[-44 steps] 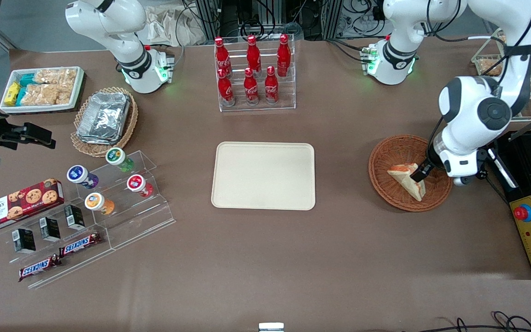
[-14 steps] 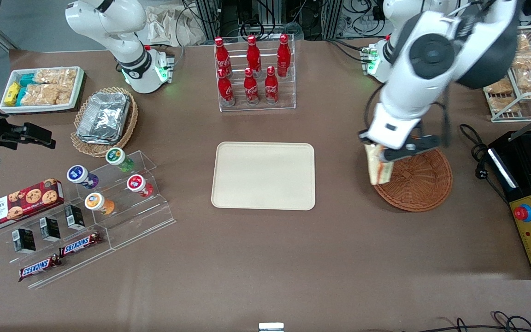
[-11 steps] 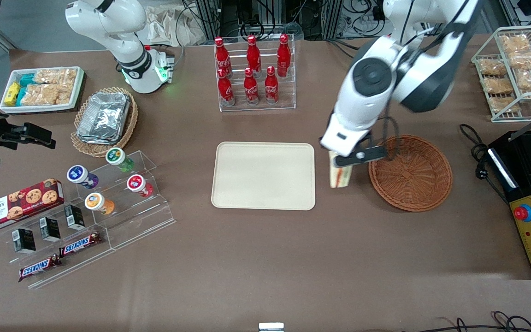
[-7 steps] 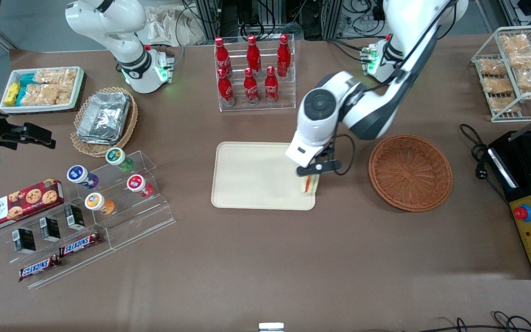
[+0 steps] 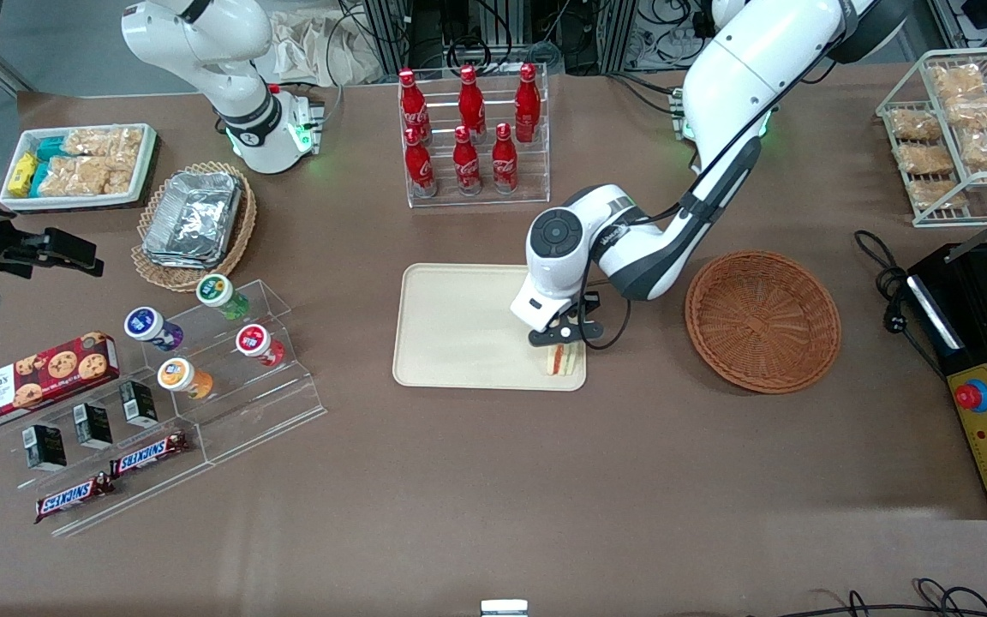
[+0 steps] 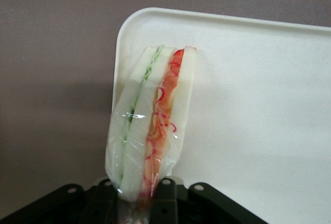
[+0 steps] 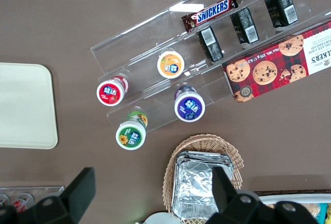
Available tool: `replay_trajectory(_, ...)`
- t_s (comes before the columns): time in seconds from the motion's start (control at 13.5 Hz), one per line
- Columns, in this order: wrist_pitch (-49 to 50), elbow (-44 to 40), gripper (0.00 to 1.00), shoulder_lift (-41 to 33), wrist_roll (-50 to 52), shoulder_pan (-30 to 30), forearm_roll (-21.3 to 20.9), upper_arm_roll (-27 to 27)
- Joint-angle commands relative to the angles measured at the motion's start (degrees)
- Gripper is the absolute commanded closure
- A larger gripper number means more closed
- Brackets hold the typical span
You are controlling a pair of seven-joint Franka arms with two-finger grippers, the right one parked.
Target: Place sandwich from basket to tray
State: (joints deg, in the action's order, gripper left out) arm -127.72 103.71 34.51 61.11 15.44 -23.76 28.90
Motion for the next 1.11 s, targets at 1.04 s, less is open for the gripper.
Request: replay_trajectory(1.04,24.94,-1.5,0.0,-35.27,-24.75,-3.57,28.75,-20.59)
